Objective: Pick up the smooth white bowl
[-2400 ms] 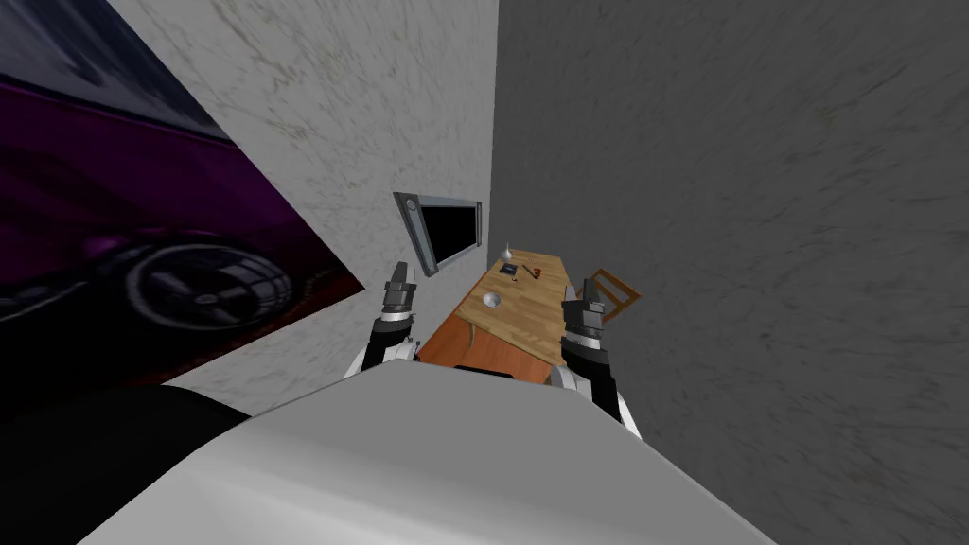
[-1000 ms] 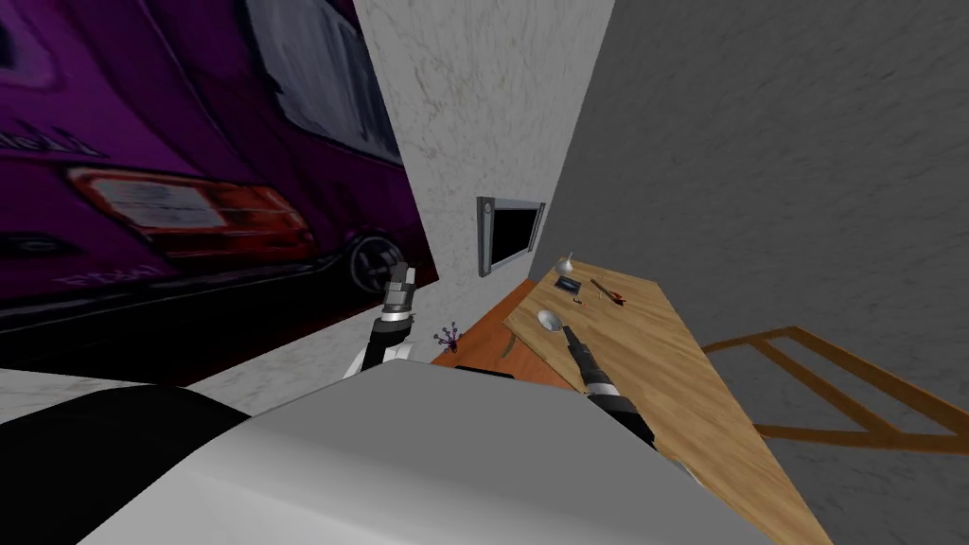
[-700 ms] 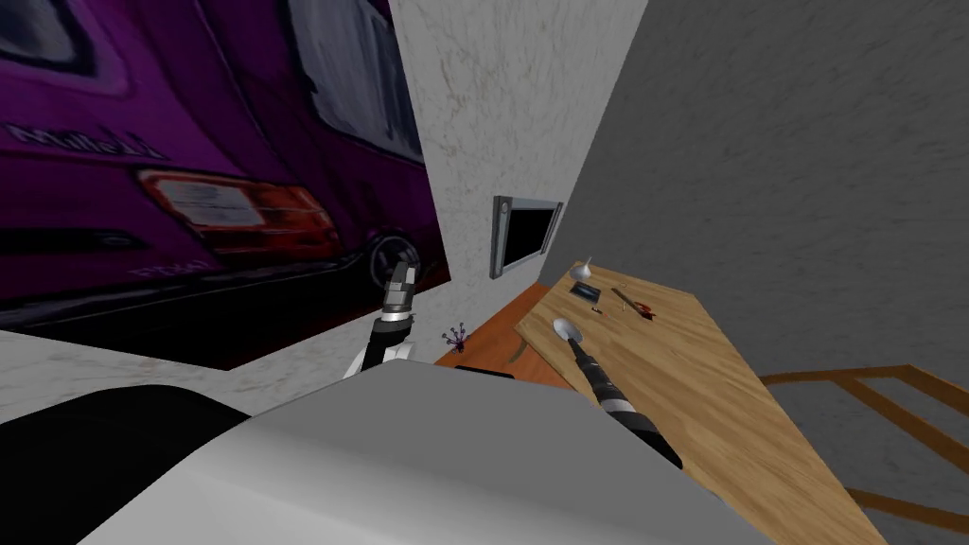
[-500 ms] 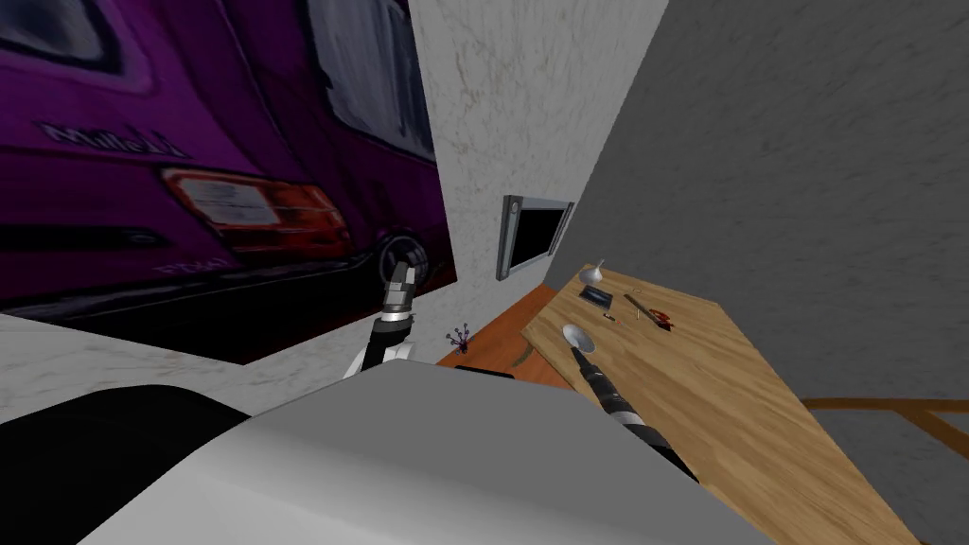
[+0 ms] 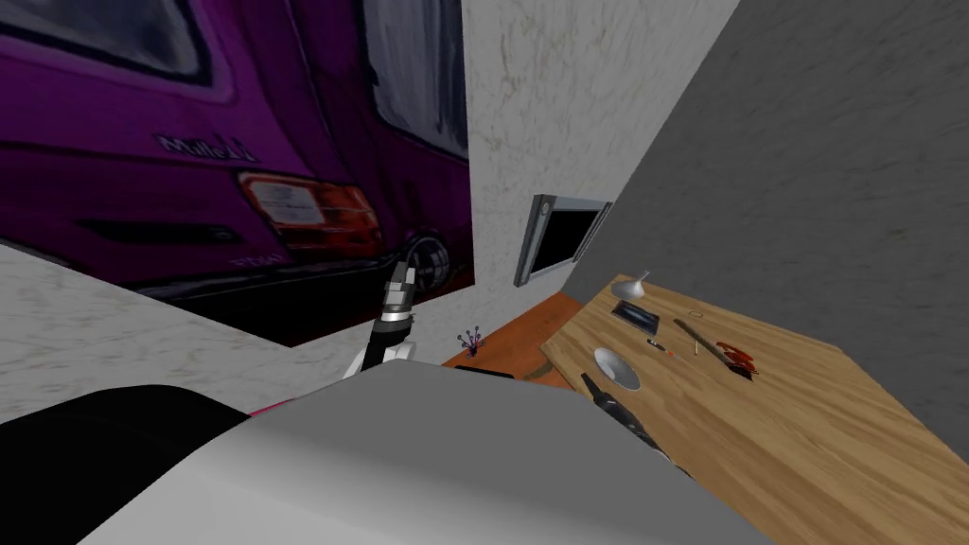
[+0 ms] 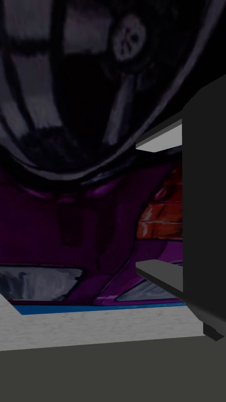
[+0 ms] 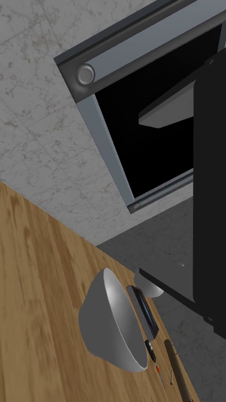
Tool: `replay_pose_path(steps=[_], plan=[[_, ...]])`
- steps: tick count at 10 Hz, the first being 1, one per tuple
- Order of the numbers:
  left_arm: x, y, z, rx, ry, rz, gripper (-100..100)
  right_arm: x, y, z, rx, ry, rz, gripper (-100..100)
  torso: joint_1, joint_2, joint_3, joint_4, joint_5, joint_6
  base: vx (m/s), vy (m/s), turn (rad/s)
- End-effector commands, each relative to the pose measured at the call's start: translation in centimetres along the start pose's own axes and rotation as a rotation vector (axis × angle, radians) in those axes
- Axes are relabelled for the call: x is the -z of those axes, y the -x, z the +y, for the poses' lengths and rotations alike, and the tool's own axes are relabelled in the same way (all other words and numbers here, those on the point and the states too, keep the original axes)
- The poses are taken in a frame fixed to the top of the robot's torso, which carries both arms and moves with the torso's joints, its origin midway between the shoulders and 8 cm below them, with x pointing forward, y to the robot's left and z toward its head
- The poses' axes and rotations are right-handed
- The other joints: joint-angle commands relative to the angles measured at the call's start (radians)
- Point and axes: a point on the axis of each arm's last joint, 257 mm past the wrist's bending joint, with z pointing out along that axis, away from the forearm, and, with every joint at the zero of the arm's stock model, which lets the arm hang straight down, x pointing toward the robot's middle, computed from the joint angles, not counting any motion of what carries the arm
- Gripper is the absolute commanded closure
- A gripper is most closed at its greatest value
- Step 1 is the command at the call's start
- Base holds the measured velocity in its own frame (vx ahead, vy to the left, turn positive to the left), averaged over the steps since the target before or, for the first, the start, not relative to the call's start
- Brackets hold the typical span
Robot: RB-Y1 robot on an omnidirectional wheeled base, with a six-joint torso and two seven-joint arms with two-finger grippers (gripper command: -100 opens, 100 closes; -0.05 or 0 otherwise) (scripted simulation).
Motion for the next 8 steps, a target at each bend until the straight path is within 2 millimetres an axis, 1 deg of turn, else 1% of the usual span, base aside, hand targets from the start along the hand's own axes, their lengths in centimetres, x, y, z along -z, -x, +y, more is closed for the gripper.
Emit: replay_pose_path(steps=[1,3,4,5,6,7,8], plan=[[0.0,0.0,0.0,0.000,0.000,0.000,0,1.3,-0.7,-3.1,0.059,-0.069,0.043,-100,0.000,0.000,0.000,0.000,0.000,0.000,0.069,0.074,0.294],[0.0,0.0,0.0,0.000,0.000,0.000,0,3.9,-2.0,-8.1,0.160,-0.179,0.115,-100,-0.001,0.000,0.000,0.000,0.000,-0.001,0.105,0.077,0.387],[0.0,0.0,0.0,0.000,0.000,0.000,0,3.9,-2.0,-8.1,0.160,-0.179,0.115,-100,0.000,-0.001,-0.001,0.000,0.000,-0.001,0.073,0.042,0.124],[0.0,0.0,0.0,0.000,0.000,0.000,0,5.3,-2.6,-10.5,0.210,-0.231,0.150,-100,-0.002,0.001,0.000,0.000,0.000,0.000,0.044,0.029,0.237],[0.0,0.0,0.0,0.000,0.000,0.000,0,5.3,-2.6,-10.5,0.210,-0.231,0.150,-100,-0.003,0.002,0.001,0.001,-0.001,-0.001,0.029,0.004,0.107],[0.0,-0.1,0.1,0.001,0.002,0.001,0,6.8,-3.1,-12.8,0.258,-0.281,0.184,-100,-0.002,0.003,0.002,0.002,-0.001,0.000,0.036,0.007,0.221],[0.0,-0.1,0.1,0.001,0.002,0.001,0,8.3,-3.5,-15.0,0.306,-0.329,0.218,-100,-0.002,0.003,0.002,0.002,-0.001,-0.001,0.057,0.015,0.373]])
